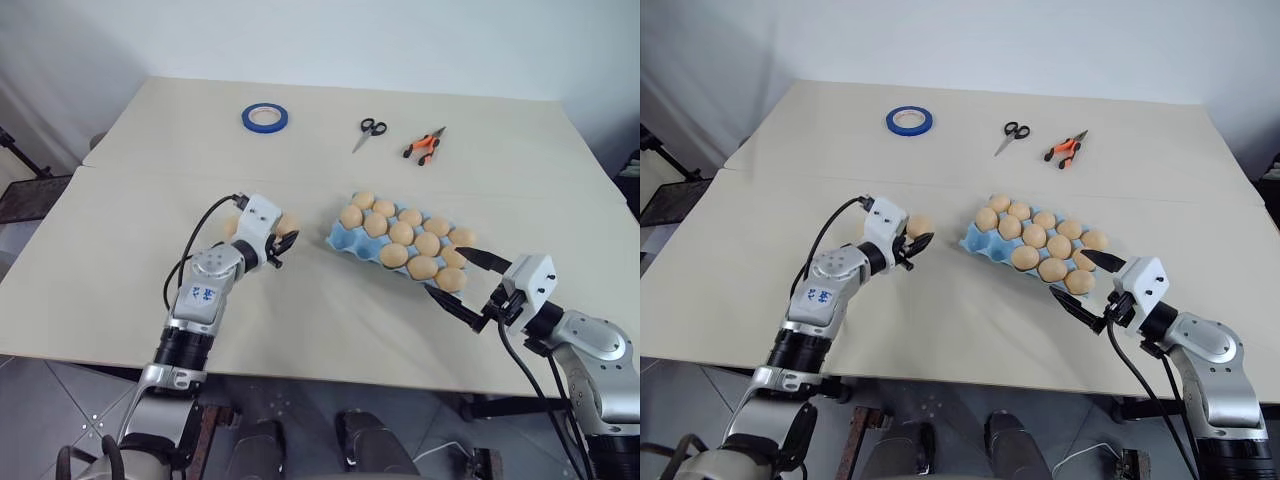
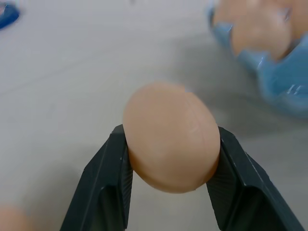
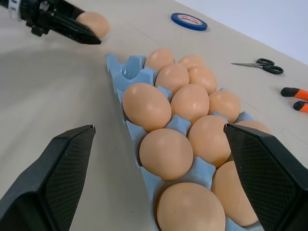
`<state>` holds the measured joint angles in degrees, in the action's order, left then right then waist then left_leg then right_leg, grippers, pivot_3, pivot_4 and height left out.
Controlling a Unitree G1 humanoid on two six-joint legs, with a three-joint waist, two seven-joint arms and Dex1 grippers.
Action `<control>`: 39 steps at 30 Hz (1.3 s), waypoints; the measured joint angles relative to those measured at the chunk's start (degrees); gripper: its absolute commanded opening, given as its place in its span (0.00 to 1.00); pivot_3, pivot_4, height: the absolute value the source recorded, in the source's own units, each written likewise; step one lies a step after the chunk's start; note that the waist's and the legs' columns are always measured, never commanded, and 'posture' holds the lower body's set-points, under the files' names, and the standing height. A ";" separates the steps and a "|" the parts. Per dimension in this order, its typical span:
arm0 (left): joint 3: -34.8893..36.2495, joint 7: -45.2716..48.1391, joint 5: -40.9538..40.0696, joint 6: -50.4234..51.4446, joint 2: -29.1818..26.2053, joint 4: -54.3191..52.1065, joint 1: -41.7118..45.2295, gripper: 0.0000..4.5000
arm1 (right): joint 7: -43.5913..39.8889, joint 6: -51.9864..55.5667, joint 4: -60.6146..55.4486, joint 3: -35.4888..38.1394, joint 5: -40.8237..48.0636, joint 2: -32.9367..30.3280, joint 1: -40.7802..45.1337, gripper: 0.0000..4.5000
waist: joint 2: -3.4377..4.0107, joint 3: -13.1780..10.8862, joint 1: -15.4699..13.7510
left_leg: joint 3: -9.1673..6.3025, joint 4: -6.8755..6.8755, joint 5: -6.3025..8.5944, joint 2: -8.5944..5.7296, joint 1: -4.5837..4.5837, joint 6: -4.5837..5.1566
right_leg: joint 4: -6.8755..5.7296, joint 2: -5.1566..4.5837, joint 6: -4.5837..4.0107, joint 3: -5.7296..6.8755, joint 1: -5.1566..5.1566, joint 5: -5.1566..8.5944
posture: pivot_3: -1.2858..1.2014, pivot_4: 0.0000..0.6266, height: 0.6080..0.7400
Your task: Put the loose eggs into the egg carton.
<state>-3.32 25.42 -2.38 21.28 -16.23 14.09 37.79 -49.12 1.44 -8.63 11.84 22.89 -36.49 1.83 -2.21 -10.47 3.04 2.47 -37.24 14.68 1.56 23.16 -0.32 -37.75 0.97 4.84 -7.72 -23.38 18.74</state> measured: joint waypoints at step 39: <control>-3.76 24.24 -1.70 -23.72 7.78 32.29 20.42 0.99 | 6.09 0.07 -9.09 4.93 0.00 0.83 -8.87 1.00 | -0.02 -0.02 0.21 | 0.36 0.05 0.02 0.06 0.00 -0.01 | 0.09 0.45 0.20 -0.47 -0.12 -0.05 | 0.52 0.24 1.00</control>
<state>-7.08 49.66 -4.08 -2.44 -8.45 46.38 58.21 -43.02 1.51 -17.72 16.77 22.89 -35.66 -7.05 -2.23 -10.49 3.25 2.83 -37.19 14.70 1.63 23.16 -0.32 -37.66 1.42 5.04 -8.19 -23.50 18.68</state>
